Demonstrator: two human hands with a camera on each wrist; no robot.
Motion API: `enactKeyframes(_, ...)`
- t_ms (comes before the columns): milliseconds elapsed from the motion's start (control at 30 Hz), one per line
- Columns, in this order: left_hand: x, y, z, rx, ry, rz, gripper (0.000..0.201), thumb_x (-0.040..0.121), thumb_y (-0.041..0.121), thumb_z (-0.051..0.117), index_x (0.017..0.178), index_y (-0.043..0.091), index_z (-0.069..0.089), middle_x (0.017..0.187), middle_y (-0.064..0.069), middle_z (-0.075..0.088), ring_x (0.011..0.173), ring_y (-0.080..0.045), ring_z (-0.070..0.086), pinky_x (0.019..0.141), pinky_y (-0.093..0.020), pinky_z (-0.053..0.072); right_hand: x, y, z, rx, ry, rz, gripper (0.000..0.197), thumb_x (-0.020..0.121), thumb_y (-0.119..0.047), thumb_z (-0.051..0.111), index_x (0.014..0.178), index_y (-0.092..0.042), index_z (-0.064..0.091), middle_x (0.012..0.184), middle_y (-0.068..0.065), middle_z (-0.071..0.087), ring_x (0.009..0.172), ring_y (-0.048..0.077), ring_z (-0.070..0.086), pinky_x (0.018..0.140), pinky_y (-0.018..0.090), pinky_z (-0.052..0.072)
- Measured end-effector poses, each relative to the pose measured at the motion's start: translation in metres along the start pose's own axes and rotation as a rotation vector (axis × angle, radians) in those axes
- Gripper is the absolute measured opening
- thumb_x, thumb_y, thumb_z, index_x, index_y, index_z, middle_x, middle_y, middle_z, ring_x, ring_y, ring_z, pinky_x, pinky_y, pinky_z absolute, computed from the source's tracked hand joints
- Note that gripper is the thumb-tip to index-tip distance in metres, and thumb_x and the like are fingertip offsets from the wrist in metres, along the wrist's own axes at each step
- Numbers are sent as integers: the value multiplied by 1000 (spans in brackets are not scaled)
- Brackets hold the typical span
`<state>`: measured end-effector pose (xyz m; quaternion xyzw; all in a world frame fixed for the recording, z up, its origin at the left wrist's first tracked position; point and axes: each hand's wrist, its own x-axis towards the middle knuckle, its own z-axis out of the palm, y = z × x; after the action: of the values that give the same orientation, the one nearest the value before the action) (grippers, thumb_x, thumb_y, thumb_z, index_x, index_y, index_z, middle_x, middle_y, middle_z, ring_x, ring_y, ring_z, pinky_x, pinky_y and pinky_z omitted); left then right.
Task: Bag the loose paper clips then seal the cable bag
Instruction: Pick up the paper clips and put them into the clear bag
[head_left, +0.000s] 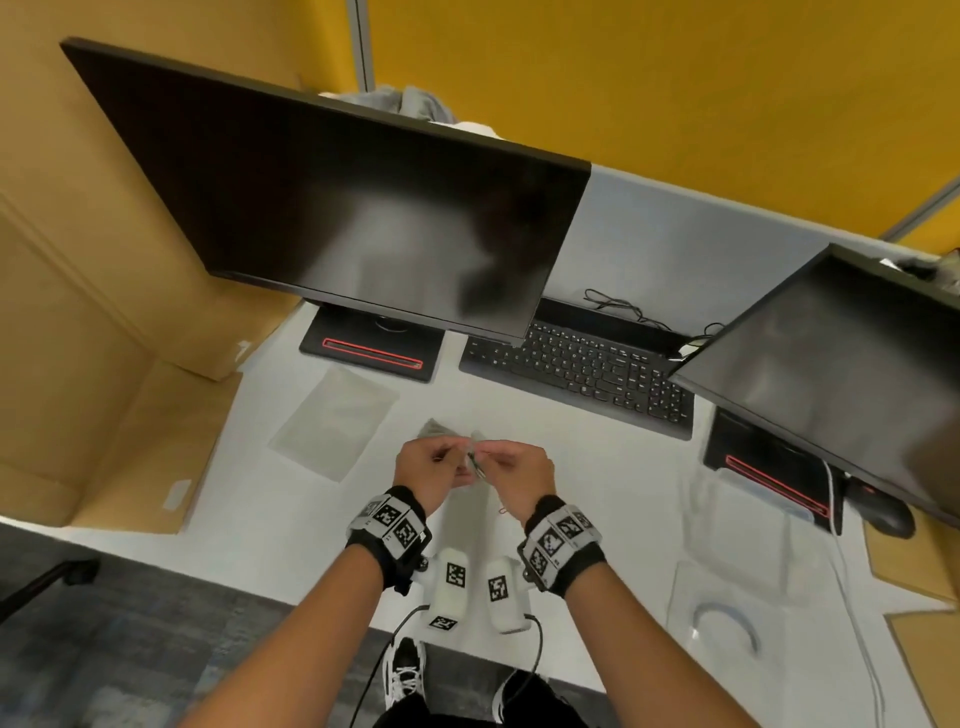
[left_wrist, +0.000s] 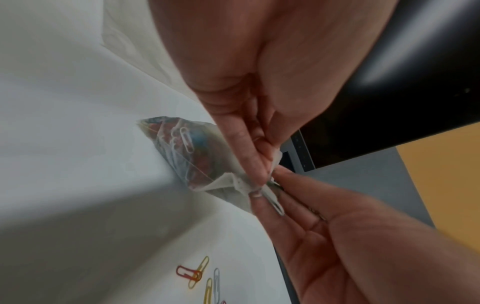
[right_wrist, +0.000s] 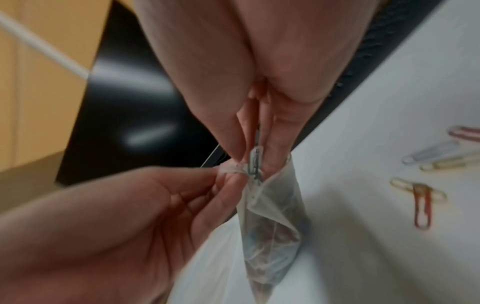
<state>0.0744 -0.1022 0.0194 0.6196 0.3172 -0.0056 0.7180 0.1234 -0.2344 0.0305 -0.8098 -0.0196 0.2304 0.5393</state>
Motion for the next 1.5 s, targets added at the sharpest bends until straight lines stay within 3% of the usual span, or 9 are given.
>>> enactKeyframes(267, 1, 4, -9, -109, 38, 21, 13, 94, -1, 59, 97, -3, 71, 68, -12, 60, 62, -20, 64, 63, -27, 62, -4, 24, -45, -351, 213, 20, 29, 87, -12, 64, 116, -15, 68, 117, 4, 67, 101, 16, 64, 82, 16, 48)
enactKeyframes(433, 0, 3, -15, -160, 57, 19, 11, 93, -1, 60, 95, 0, 72, 67, -13, 60, 65, -22, 64, 66, -30, 62, -20, 86, -7, -722, -82, 107, 60, 100, -23, 41, 152, -11, 13, 160, 11, 5, 147, 33, 5, 120, 36, 8)
enactKeyframes(533, -1, 2, -17, -145, 46, 22, 12, 93, 0, 61, 96, 1, 72, 67, -11, 63, 66, -21, 65, 68, -31, 62, -30, 85, 21, -972, -96, -112, 61, 86, -15, 64, 140, 3, 40, 148, 25, 34, 138, 42, 30, 114, 49, 28)
enactKeyframes(667, -1, -1, -19, -138, 40, 16, 12, 93, 2, 62, 92, 4, 73, 66, -8, 63, 65, -20, 66, 69, -33, 62, -27, 90, 28, -1185, -186, -177, 64, 35, 8, 84, 97, 1, 73, 103, 22, 68, 93, 40, 68, 74, 42, 60)
enactKeyframes(833, -6, -5, -15, -118, 19, 16, 12, 93, 2, 62, 93, 5, 73, 71, -11, 64, 68, -19, 67, 69, -32, 62, -21, 84, 11, -1163, -274, -186, 43, 37, 8, 85, 76, -3, 71, 90, 12, 68, 73, 23, 67, 48, 24, 55)
enactKeyframes(900, -9, -5, -13, -105, 9, 9, 11, 93, 2, 62, 95, 3, 73, 70, -9, 64, 68, -18, 67, 68, -31, 62, -17, 67, 7, -1189, -310, -168, 33, 50, 9, 81, 80, -1, 70, 89, 12, 65, 77, 24, 65, 56, 25, 55)
enactKeyframes(1000, -10, -7, -12, -96, 2, -7, 12, 93, 4, 63, 91, 8, 74, 65, -5, 64, 67, -19, 67, 73, -37, 62, -4, 67, 5, -1053, -190, -156, 30, 85, 8, 46, 109, -1, 61, 110, 14, 63, 100, 28, 62, 83, 31, 50)
enactKeyframes(1300, -11, -4, -12, -76, 21, -25, 9, 91, 3, 65, 92, 4, 74, 71, -10, 66, 68, -21, 69, 70, -36, 63, 1, 65, -38, -185, 62, 367, 9, 67, -18, 82, 74, -20, 78, 82, -2, 75, 83, 13, 69, 82, 25, 56)
enactKeyframes(1500, -8, 0, -8, -57, 23, -26, 11, 91, 2, 64, 87, 6, 74, 71, -12, 66, 63, -21, 69, 65, -30, 62, -4, 15, -33, 469, 50, 221, 18, 72, 10, 75, 89, 7, 72, 89, 22, 72, 81, 25, 69, 75, 26, 59)
